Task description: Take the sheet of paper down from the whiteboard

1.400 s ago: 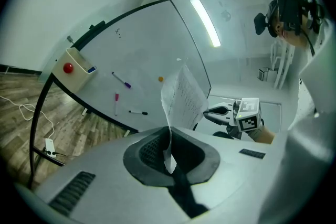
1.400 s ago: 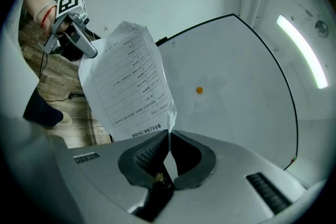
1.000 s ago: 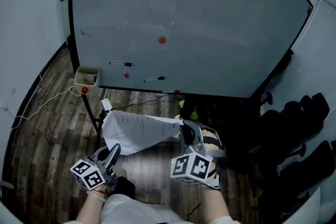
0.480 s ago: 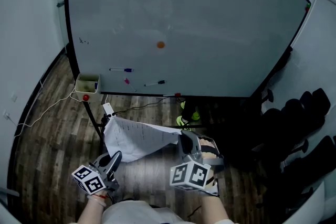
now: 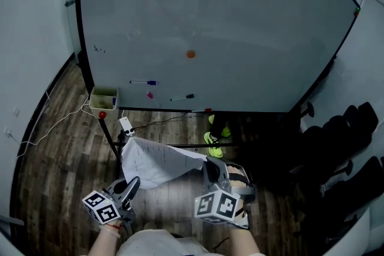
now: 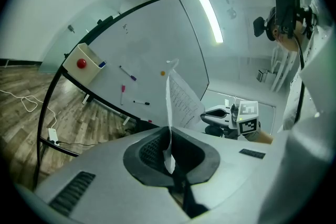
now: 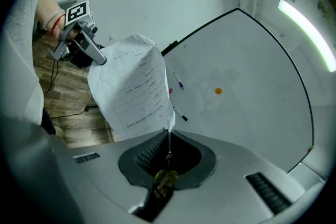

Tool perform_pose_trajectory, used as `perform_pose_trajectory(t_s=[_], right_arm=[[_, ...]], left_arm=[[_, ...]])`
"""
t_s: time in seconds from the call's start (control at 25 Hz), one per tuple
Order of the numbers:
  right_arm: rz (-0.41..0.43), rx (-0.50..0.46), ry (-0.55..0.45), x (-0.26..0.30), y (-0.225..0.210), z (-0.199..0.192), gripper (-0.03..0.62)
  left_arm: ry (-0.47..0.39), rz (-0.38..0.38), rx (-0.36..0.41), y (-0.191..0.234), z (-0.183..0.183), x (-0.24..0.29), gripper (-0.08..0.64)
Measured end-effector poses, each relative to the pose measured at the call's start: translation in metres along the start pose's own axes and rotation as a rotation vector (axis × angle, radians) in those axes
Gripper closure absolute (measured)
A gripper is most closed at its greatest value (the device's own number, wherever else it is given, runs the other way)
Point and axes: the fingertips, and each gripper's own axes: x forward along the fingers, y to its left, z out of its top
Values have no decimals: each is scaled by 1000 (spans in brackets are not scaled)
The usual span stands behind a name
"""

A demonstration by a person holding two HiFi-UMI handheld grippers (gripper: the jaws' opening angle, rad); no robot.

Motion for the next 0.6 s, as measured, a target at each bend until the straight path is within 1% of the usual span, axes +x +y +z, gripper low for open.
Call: perform_pose_trajectory(t_s=[0.16,0.6], right_arm=[[20,1,1,5,11,7,565],[105,69,27,16,47,10,566]], left_arm=[[13,2,-16,8,-3,-8,545],[50,-2,-57,23,-12,-23,545]])
